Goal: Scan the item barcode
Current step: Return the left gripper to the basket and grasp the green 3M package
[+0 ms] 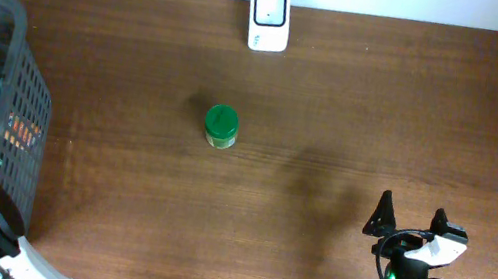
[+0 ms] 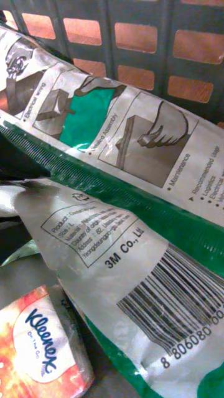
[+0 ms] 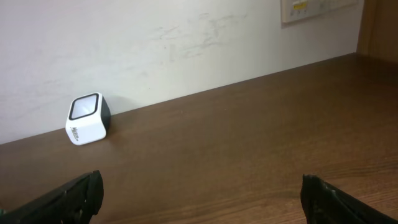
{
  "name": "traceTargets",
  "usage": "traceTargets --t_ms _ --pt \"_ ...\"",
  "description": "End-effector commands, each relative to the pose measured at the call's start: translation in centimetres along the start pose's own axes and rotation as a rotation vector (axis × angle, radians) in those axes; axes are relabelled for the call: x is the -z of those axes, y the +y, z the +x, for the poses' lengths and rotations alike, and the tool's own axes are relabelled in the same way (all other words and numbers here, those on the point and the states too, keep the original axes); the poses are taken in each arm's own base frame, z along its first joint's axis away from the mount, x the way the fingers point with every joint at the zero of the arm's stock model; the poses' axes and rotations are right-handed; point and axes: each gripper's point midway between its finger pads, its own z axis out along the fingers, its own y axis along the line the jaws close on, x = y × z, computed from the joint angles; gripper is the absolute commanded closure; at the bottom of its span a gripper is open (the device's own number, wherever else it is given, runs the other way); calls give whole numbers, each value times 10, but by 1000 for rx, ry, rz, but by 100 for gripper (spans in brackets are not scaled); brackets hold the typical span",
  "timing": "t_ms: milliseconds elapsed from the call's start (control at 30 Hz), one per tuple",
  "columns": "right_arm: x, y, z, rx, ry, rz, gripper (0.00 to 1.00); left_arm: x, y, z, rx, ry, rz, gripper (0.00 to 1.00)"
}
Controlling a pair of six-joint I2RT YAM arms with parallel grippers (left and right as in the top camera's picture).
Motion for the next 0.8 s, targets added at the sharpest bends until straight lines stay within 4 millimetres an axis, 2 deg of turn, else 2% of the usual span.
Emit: traceTargets --t_ms 0,33,67,100,200,300,333,500,600,700,767 --pt "0 0 3 4 5 -2 2 -11 2 -6 10 3 -9 80" --pt "0 0 3 4 5 -2 2 -14 1 -4 8 10 -8 85" --pt "0 0 3 4 5 -2 2 -17 0 -2 4 20 -7 98" --pt "0 0 3 4 5 -2 2 -17 0 -2 3 21 -6 100" --pt "0 0 3 4 5 -2 2 -11 3 -6 8 7 -9 100" --pt "0 0 3 4 5 -2 2 7 12 -15 23 -27 -16 100" --pt "0 0 3 4 5 -2 2 19 18 -19 38 -51 -21 100" --pt "0 0 3 4 5 -2 2 103 57 -44 220 -248 -51 100" --pt "0 0 3 4 5 -2 2 153 77 -45 335 -363 -55 100" --pt "0 0 3 4 5 -2 2 198 86 -43 387 -474 -16 100" --pt "0 0 3 4 5 -2 2 237 96 -38 454 -572 9 100"
